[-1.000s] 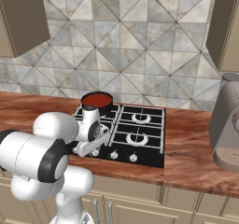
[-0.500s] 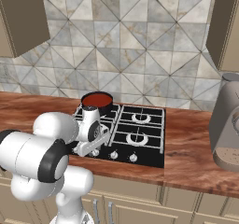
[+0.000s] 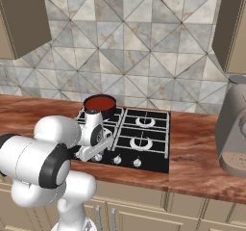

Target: Wait until the marinara sauce is simmered to a deep red color and then turn off the stove.

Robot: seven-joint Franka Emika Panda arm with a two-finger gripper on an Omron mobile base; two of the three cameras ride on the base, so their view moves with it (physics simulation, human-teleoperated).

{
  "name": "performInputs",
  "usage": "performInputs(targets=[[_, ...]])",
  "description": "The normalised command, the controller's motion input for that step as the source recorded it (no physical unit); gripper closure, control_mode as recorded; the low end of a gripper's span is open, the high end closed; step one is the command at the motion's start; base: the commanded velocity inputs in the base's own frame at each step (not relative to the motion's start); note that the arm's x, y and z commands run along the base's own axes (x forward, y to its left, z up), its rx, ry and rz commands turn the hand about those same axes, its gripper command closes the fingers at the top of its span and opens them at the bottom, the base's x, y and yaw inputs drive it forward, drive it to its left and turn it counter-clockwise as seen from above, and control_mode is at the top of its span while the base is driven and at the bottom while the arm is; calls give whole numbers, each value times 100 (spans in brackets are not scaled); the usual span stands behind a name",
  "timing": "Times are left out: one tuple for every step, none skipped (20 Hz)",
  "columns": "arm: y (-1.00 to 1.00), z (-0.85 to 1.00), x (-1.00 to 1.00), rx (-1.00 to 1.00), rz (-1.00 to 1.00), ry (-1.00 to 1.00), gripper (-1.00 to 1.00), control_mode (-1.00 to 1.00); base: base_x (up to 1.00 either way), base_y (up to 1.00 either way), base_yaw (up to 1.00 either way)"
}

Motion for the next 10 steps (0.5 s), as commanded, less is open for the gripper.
performInputs(targets=[[0,0,0,0,0,0,100,-100,0,0,0],[0,0,0,0,0,0,100,-100,0,0,0],[0,0,0,0,0,0,100,-100,0,0,0],[0,0,0,0,0,0,100,-100,0,0,0],[0,0,0,0,0,0,100,-100,0,0,0],[0,0,0,0,0,0,100,-100,0,0,0],[0,0,0,0,0,0,100,-100,0,0,0],[0,0,0,0,0,0,100,-100,0,0,0],[0,0,0,0,0,0,100,-100,0,0,0],[0,0,0,0,0,0,100,-100,0,0,0]])
